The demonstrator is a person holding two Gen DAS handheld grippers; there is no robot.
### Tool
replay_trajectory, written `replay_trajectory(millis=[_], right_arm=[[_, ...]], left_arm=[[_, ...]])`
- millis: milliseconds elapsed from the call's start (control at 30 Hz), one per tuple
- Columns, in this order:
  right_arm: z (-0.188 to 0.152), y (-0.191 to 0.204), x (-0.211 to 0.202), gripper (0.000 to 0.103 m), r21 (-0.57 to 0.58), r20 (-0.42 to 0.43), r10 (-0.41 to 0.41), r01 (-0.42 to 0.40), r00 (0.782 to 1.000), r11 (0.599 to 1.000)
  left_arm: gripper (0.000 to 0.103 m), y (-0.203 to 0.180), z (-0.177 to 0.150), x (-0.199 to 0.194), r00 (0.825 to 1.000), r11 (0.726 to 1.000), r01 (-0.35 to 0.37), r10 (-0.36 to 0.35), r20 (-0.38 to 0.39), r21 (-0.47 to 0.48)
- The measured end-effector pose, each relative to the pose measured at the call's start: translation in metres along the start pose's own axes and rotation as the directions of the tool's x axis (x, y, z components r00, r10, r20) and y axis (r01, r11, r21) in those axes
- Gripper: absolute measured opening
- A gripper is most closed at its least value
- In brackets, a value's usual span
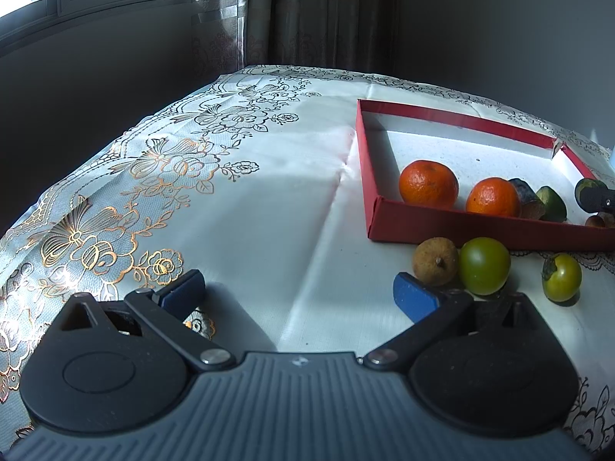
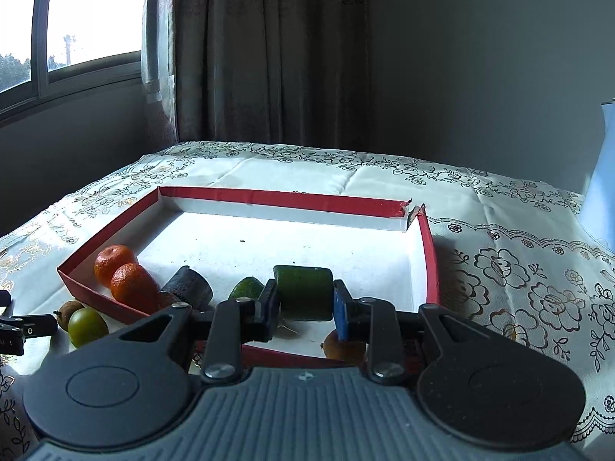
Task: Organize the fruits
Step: 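Carry the cucumber piece into the red tray and open the right gripper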
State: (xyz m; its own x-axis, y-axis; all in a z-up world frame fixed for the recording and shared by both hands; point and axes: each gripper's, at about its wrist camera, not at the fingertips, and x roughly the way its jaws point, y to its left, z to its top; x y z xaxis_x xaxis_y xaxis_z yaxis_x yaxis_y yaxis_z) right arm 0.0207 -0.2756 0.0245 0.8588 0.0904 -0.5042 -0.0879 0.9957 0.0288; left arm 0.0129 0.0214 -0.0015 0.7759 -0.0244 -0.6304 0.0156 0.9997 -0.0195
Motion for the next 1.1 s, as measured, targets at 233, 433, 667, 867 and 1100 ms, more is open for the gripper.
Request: replay_trajectory(millis=[233,433,667,867,1100], right_arm=[[-0.001,-0.001,0.003,0.028,0.016,-0.015,-0.003,0.004,1.000,1.000],[0.000,-0.002,0.002,0.029,0.023,-0.024,0.005,-0.004,1.000,1.000],[0.001,-0.002,0.004,0.037,0.022,-0.038,0.008,-0.007,0.999,1.000],[0.002,0.000,-0.006,0.083,0.009,0.025,-0.034,0.034,0.999,0.999],[-0.006,-0.009,-0.035,0.083,0.047,0.025,0.009,-0.010,1.000,0.999]], left_arm=[[0.103,0.000,0.000,0.000,1.000,1.000,0.001,-0.001,0.000,0.001],[0.103,0.000,0.000,0.000,1.000,1.000,0.001,-0.001,0.000,0.001],[0.103,0.000,0.000,0.000,1.000,1.000,0.000,0.000,0.000,0.001],[0.103,0.000,0.000,0.000,1.000,1.000,0.001,-0.001,0.000,0.001],[0.103,0.000,0.000,0.000,1.000,1.000,0.001,-0.001,0.000,0.000]])
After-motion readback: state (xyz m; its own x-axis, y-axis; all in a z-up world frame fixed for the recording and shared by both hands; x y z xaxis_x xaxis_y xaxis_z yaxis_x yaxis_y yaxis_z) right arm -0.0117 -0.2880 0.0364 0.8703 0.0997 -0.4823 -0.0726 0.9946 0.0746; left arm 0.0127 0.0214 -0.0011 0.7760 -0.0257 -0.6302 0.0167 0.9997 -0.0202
